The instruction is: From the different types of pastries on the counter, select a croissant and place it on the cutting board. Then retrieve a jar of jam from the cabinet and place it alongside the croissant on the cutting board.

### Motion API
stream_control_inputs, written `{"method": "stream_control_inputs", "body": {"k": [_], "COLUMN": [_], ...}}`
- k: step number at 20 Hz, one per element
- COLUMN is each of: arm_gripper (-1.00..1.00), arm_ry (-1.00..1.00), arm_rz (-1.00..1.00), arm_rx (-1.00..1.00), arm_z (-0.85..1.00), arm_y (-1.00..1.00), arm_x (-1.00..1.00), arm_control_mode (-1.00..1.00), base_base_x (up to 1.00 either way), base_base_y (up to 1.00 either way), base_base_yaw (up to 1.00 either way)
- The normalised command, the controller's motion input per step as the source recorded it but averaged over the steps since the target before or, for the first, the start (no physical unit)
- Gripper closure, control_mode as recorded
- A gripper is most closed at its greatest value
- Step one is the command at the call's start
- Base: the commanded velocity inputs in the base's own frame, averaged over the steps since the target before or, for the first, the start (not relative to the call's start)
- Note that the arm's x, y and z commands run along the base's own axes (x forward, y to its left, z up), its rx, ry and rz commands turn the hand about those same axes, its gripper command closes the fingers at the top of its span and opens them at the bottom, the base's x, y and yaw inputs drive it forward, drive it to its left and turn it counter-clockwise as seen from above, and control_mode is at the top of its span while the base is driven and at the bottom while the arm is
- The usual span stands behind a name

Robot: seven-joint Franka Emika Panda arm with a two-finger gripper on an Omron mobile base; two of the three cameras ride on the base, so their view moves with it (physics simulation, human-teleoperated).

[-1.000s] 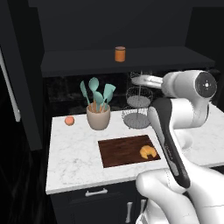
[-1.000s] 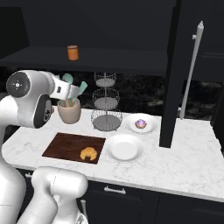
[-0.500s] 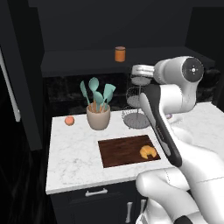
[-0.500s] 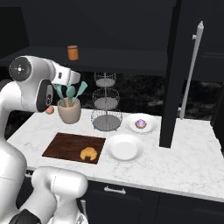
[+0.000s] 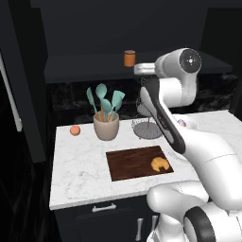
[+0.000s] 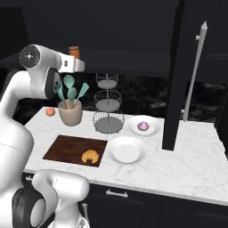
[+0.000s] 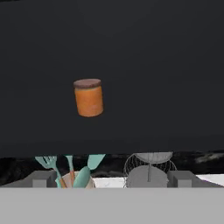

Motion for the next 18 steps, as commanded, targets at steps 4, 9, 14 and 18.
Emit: {"method": "stream_control_inputs", "body": {"k": [4, 9, 14, 18], "arm_gripper": [-1.0, -1.0, -1.0, -1.0], "arm_ry": [0.0, 0.0, 0.01, 0.05], "arm_rz": [0.0, 0.0, 0.01, 0.06], "arm_rx": [-0.05, 0.0, 0.0, 0.0], "arm_z": [0.01, 0.24, 0.01, -0.1], "arm_y": [0.02, 0.0, 0.0, 0.01], "arm_x": [0.38, 0.0, 0.03, 0.35], "arm_control_mode": [-1.0, -1.0, -1.0, -1.0], "base_base_x": [0.0, 0.0, 0.0, 0.0], "base_base_y": [0.0, 0.0, 0.0, 0.0], "base_base_yaw": [0.0, 0.0, 0.0, 0.0]}}
